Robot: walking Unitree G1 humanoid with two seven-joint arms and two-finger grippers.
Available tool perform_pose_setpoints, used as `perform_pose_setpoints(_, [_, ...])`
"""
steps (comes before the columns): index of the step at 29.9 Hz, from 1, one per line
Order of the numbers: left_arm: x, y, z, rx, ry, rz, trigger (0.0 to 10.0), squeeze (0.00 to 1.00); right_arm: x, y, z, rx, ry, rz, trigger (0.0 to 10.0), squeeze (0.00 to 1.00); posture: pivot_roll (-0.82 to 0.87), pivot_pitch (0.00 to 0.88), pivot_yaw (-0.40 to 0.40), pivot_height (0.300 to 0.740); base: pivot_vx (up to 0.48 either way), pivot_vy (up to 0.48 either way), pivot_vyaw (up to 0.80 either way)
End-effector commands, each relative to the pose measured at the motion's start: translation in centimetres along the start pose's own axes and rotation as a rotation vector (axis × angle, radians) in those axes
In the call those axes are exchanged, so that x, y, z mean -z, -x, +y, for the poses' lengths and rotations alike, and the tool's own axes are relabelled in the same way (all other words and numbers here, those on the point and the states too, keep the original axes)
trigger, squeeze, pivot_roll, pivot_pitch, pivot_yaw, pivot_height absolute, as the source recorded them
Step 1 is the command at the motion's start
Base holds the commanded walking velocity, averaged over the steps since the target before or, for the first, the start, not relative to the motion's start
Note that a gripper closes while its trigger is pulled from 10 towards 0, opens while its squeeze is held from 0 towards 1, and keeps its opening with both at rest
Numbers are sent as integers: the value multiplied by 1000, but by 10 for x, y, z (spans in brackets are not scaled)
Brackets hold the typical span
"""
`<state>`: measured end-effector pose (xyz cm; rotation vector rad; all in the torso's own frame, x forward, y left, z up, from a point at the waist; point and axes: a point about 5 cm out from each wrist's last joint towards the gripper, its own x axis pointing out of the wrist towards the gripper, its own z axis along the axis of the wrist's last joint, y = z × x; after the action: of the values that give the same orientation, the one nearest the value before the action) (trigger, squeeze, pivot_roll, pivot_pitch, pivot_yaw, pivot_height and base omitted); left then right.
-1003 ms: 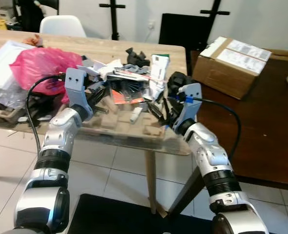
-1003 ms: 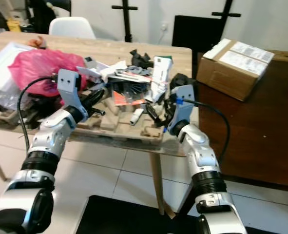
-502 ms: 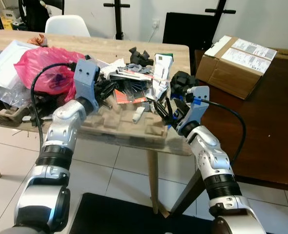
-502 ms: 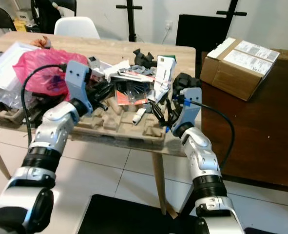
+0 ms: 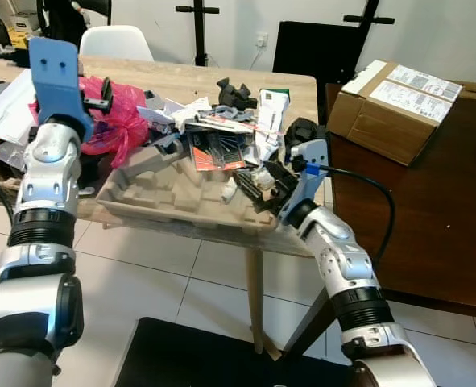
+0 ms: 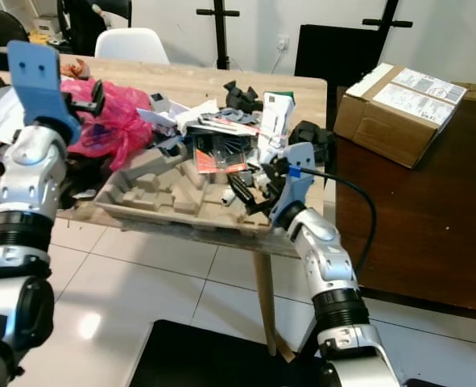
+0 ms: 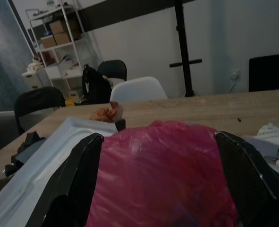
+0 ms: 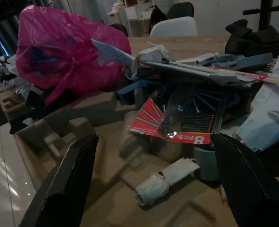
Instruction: Picking trash to rubbish bin
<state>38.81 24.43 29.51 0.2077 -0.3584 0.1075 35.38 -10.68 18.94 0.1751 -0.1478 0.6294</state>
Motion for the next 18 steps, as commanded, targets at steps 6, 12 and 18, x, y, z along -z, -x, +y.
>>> perform_pose_setpoints(6, [9,-2,10,-67,35,47,10000,1000,2,-3,6,-41,14,11,10000,0,-11,125,53,740,0,0,0])
perform_pose_setpoints(12, [32,0,7,-29,162,145,10000,1000,2,-3,5,-39,11,11,10000,0,-9,124,51,740,0,0,0])
perform_pose_setpoints(18, [54,5,4,-14,156,266,10000,0,3,-3,5,-41,12,10,10000,0,-15,119,58,740,0,0,0])
